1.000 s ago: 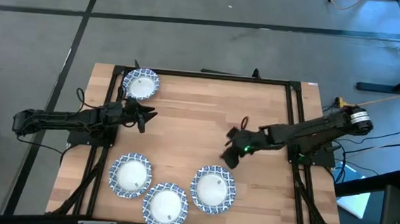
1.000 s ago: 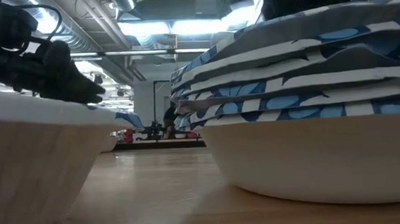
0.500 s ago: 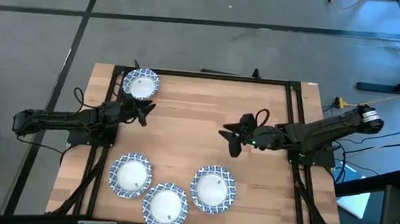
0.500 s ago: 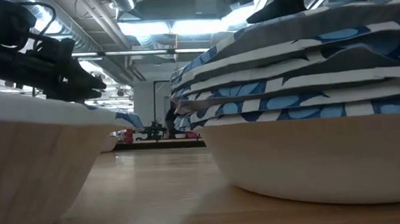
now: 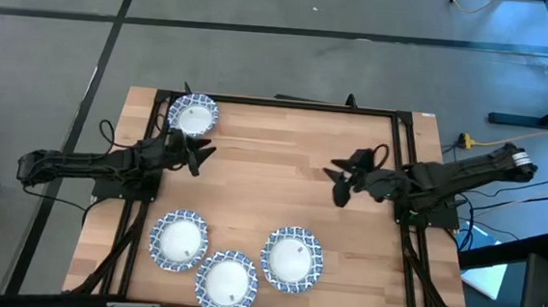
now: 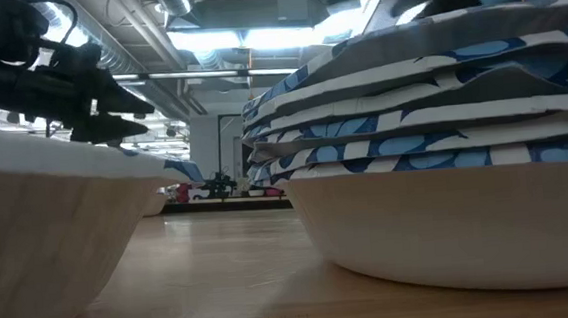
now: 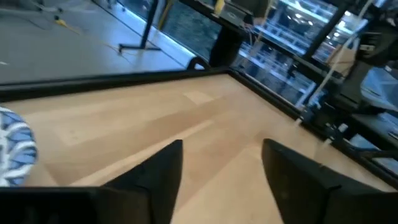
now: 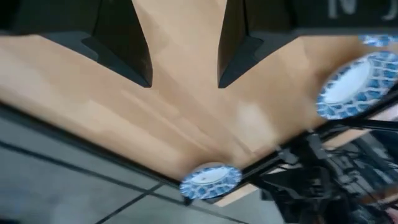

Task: Nest bowls inside each other
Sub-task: Stack the blue patterned bowl on the blue patterned bowls

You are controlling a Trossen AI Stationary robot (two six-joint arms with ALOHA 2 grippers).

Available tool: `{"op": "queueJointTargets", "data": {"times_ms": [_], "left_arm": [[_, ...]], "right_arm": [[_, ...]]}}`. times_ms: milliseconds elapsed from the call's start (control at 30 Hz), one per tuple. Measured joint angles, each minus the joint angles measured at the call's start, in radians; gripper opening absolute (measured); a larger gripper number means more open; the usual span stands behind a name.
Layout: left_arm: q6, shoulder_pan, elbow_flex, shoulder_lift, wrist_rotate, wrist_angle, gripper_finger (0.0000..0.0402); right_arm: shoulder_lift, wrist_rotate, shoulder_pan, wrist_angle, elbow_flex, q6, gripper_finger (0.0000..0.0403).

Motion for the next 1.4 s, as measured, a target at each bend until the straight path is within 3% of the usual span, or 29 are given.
{"op": "queueJointTargets", "data": {"times_ms": [200,367,500,633,733,867,1033,1200,1400], "left_arm": [[0.004,0.000,0.000,0.000,-0.121,-0.004,0.0290],[0.004,0.000,0.000,0.000,-0.168,0.003,0.0306],[0.000,0.000,0.000,0.000,-0.157,0.005,0.0306],[-0.050,0.000,0.000,0.000,-0.096,0.034,0.0306],[0.048,0.000,0.000,0.000,-0.007,0.058,0.0306],[0.121,0.000,0.000,0.000,-0.004,0.023,0.0306],[0.103,0.012,0.000,0.000,-0.148,-0.062,0.0306],[-0.067,0.063,0.000,0.000,-0.293,-0.063,0.0306],[0.065,0.084,0.000,0.000,-0.220,-0.065,0.0306]], "right_arm": [[-0.158,0.167,0.050,-0.184,-0.021,-0.004,0.0182],[-0.341,0.213,0.102,-0.171,-0.153,-0.051,0.0182],[-0.490,0.184,0.125,-0.052,-0.276,-0.189,0.0182],[-0.613,0.125,0.131,0.178,-0.370,-0.402,0.0182],[-0.677,0.057,0.131,0.331,-0.410,-0.522,0.0182],[-0.722,0.061,0.130,0.389,-0.431,-0.591,0.0182],[-0.725,0.105,0.130,0.386,-0.433,-0.591,0.0182],[-0.724,0.105,0.130,0.384,-0.433,-0.600,0.0182],[-0.724,0.105,0.130,0.384,-0.433,-0.603,0.0182]]}}
